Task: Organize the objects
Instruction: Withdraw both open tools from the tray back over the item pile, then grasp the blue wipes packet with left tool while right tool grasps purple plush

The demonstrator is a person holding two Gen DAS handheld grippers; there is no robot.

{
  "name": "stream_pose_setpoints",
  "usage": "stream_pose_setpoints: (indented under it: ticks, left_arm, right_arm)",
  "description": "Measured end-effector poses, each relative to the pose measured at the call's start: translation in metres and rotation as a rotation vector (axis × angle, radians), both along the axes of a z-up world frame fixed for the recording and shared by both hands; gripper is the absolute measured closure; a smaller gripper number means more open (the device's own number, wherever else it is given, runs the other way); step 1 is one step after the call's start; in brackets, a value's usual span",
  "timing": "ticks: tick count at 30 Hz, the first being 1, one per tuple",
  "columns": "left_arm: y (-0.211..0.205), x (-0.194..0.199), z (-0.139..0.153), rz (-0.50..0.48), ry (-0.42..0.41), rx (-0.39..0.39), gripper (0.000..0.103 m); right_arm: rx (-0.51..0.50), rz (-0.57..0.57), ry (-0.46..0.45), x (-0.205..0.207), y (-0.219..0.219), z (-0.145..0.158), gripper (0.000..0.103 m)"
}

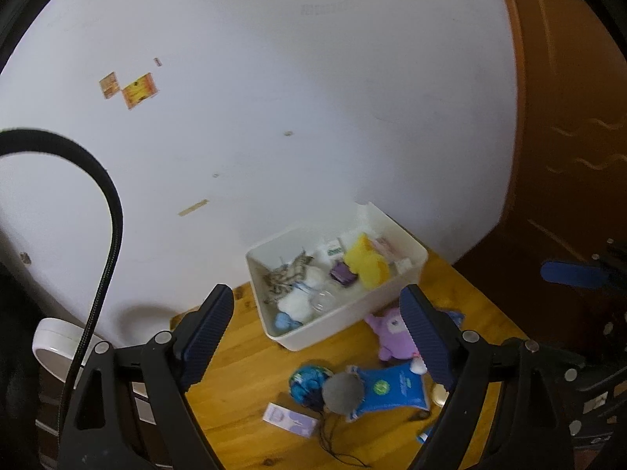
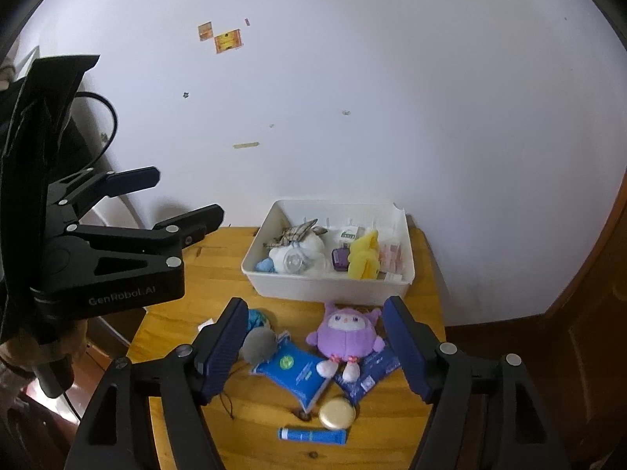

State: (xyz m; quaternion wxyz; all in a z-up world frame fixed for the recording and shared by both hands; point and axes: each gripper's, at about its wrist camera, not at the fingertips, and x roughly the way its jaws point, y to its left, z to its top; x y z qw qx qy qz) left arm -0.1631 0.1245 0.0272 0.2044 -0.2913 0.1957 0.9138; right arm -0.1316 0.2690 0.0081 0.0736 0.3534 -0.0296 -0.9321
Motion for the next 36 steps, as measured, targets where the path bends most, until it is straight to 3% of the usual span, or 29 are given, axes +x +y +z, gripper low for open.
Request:
stream_pose_setpoints:
  ticks: [16, 27, 31, 36]
  left_arm:
    - [0.021, 0.006, -0.061, -0.171, -0.097, -0.149, 0.014]
    - [0.044, 0.032, -0.156, -0.468, -0.073, -0.475, 0.014]
    - [0.049, 0.032, -0.183, -0.530, -0.097, -0.519, 0.014]
    - [0.056, 0.031, -0.210, -0.602, -0.045, -0.566, 0.014]
  right_arm:
    - [0.020, -0.007, -0.075, 0.035, 0.015, -0.057, 0.030]
    - [-0.068, -0.049, -0.163, 0.001, 0.046, -0.089, 0.030]
    - [-0.114, -0.056, -0.214, -0.023, 0.054, -0.107, 0.030]
    - [-0.194, -0.059, -0.288, -0.057, 0.065, -0.130, 0.030]
